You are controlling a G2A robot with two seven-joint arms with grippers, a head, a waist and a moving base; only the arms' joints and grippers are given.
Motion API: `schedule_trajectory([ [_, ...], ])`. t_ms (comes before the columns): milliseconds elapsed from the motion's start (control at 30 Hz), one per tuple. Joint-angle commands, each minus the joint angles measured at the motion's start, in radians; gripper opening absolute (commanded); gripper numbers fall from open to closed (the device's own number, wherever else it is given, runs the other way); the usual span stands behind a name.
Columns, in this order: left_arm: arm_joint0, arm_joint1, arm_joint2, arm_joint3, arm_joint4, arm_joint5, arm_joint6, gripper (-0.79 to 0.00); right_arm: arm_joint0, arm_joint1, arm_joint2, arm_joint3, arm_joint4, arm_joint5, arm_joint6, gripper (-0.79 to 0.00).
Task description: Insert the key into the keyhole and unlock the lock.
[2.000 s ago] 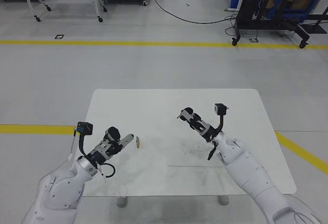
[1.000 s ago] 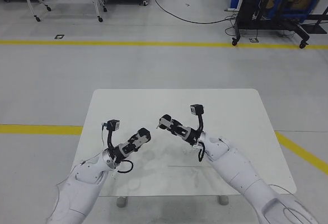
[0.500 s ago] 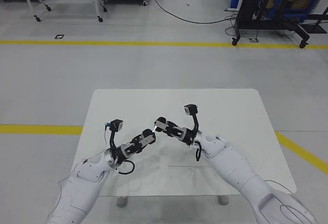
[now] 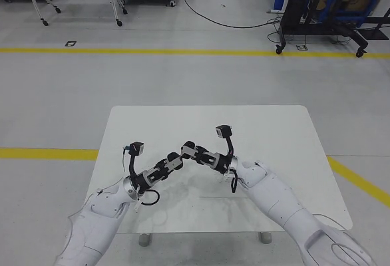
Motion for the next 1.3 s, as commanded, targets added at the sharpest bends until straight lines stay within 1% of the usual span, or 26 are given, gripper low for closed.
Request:
schedule_trajectory([
  [0, 0.000, 0.001, 0.000, -0.001, 0.002, 0.000, 0.000, -0.551, 0.002, -0.002, -0.002, 0.005, 0.005, 0.000, 0.009, -0.785],
  [133, 0.000, 0.003, -0.001, 0.000, 0.015, 0.016, 0.007, -0.610, 0.004, -0.004, -0.002, 0.005, 0.014, -0.001, 0.025, -0.785],
  [167, 0.000, 0.004, 0.000, 0.000, 0.017, 0.021, 0.011, -0.640, 0.005, -0.004, -0.001, 0.006, 0.013, -0.001, 0.028, -0.785],
  [233, -0.001, 0.005, -0.001, -0.002, 0.028, 0.030, 0.014, -0.668, 0.004, -0.004, 0.000, 0.005, 0.013, -0.001, 0.033, -0.785],
  [367, 0.000, 0.006, 0.002, -0.005, 0.043, 0.045, 0.024, -0.785, 0.002, -0.004, 0.004, 0.004, 0.011, -0.001, 0.038, -0.785],
  [500, 0.001, 0.007, 0.003, -0.007, 0.052, 0.063, 0.037, -0.785, 0.001, -0.005, 0.008, 0.002, 0.007, -0.001, 0.041, -0.785],
  [767, 0.004, 0.010, 0.000, -0.011, 0.060, 0.070, 0.052, -0.785, -0.002, -0.003, 0.021, -0.001, -0.001, -0.001, 0.043, -0.785],
  [800, 0.004, 0.010, -0.001, -0.012, 0.060, 0.069, 0.052, -0.785, -0.003, -0.003, 0.023, -0.003, -0.002, -0.001, 0.043, -0.711],
  [833, 0.005, 0.011, -0.002, -0.012, 0.060, 0.069, 0.054, -0.785, -0.004, -0.002, 0.025, -0.004, -0.003, -0.001, 0.044, -0.468],
  [900, 0.006, 0.012, -0.005, -0.012, 0.061, 0.070, 0.055, -0.785, -0.005, -0.002, 0.029, -0.005, -0.004, -0.001, 0.044, -0.409],
  [933, 0.006, 0.013, -0.006, -0.012, 0.060, 0.070, 0.057, -0.785, -0.006, -0.001, 0.031, -0.004, -0.003, -0.001, 0.044, -0.308],
  [967, 0.007, 0.013, -0.006, -0.013, 0.061, 0.071, 0.057, -0.785, -0.007, -0.001, 0.033, -0.003, -0.003, -0.001, 0.043, 0.000],
  [1267, 0.012, 0.016, -0.017, -0.020, 0.060, 0.075, 0.078, -0.785, -0.010, -0.001, 0.035, -0.003, 0.005, 0.001, 0.045, 0.000],
])
